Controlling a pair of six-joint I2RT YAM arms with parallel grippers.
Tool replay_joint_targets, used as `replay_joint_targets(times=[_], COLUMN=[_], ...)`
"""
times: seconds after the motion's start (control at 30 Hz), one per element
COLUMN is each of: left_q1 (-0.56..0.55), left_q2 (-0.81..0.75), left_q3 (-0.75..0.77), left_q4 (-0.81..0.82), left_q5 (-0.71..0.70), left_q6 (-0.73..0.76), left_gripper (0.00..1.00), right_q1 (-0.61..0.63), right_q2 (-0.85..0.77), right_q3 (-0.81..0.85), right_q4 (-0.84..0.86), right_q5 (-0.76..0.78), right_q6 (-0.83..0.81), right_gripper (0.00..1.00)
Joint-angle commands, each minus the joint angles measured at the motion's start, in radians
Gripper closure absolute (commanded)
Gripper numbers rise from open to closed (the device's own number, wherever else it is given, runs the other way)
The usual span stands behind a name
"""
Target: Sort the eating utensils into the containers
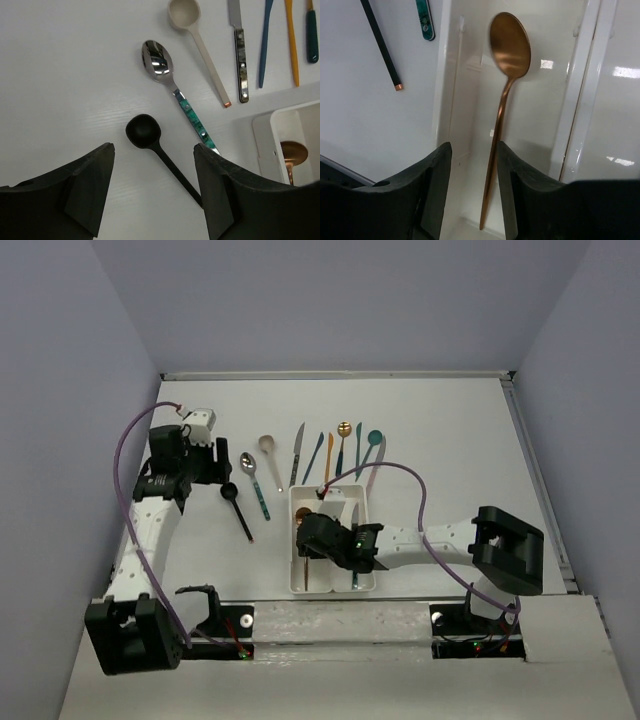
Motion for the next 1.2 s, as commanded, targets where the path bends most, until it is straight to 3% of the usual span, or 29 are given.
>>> replay_joint_targets(times=[0.0, 0.2, 0.33, 0.67, 0.73, 0.77, 0.9, 1.07, 1.17], left_q1=[-0.097, -0.154, -0.155, -0.162, -0.162, -0.162, -0.162, -0.133, -0.117], left_q2=[0.113, 0.254, 0.404, 0.524, 0.542, 0.562, 0.586, 0.547, 0.506], left_q3=[-0.030, -0.028, -0.001, 0.019, 0.024, 0.032, 0.050, 0.069, 0.069], left_q4=[0.009, 0.009, -0.030, -0.048, -0.051, -0.054, -0.060, -0.079, -0.082], left_q5=[-0.100, -0.138, -0.249, -0.234, -0.218, -0.203, -0.168, -0.093, -0.099], left_q6=[-0.093, -0.117, -0.146, -0.147, -0.142, -0.143, -0.151, -0.211, -0.223], left_gripper=[0.25, 0.23, 0.22, 0.22, 0.29, 0.39, 0.59, 0.75, 0.96], right_q1=[0.002, 0.002, 0.002, 0.002, 0.002, 0.002, 0.002, 0.002, 0.002], right_q2=[-0.042, -0.044, -0.047, -0.116, -0.122, -0.128, -0.140, -0.166, -0.182], right_q3=[0.036, 0.076, 0.097, 0.056, 0.056, 0.058, 0.055, 0.036, 0.024], right_q4=[0.067, 0.010, -0.012, -0.044, -0.045, -0.048, -0.056, -0.059, -0.061], right_q5=[0.038, 0.067, 0.099, 0.188, 0.198, 0.202, 0.214, 0.224, 0.228], right_q6=[0.026, -0.029, -0.049, -0.047, -0.055, -0.063, -0.067, -0.064, -0.063], right_gripper=[0.50, 0.48, 0.48, 0.48, 0.48, 0.48, 0.48, 0.48, 0.48])
